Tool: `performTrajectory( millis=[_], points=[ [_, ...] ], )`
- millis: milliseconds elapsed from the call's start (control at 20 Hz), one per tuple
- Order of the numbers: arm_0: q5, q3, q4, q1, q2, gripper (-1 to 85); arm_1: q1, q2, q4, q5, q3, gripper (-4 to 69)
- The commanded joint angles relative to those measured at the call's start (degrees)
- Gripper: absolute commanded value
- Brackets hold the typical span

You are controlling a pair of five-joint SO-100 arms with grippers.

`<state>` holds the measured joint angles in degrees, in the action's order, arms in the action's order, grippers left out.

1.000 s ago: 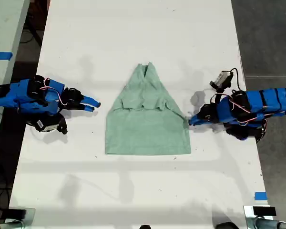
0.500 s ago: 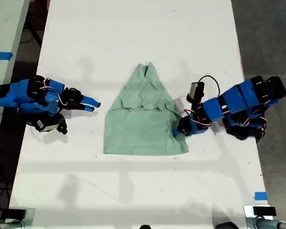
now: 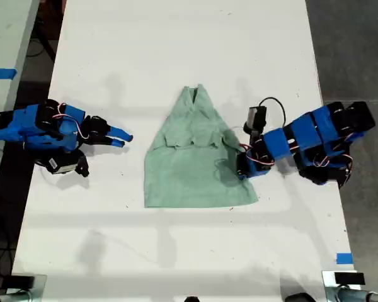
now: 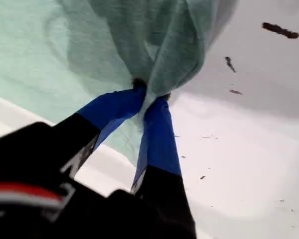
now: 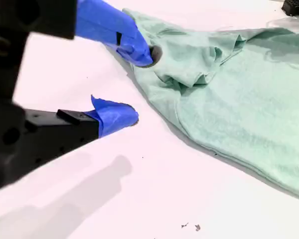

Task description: Fold t shirt

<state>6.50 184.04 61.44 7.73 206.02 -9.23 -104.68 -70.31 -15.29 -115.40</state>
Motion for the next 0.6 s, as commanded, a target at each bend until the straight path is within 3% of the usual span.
performTrajectory(
  millis=[0,250,400,550],
  points=[
    [-0.18,-0.35,0.00,0.44,0.35,15.6,2.72,-1.58,-4.92,8.09,14.94,2.5],
    [-0.18,-0.35,0.00,0.53,0.35,15.6,3.96,25.31,-10.28,20.57,55.46,2.4],
    [-0.18,-0.35,0.00,0.53,0.35,15.6,5.36,35.24,-5.63,23.03,59.50,6.2],
    [-0.18,-0.35,0.00,0.53,0.35,15.6,5.54,39.55,-1.49,25.58,59.68,27.3]
  ],
)
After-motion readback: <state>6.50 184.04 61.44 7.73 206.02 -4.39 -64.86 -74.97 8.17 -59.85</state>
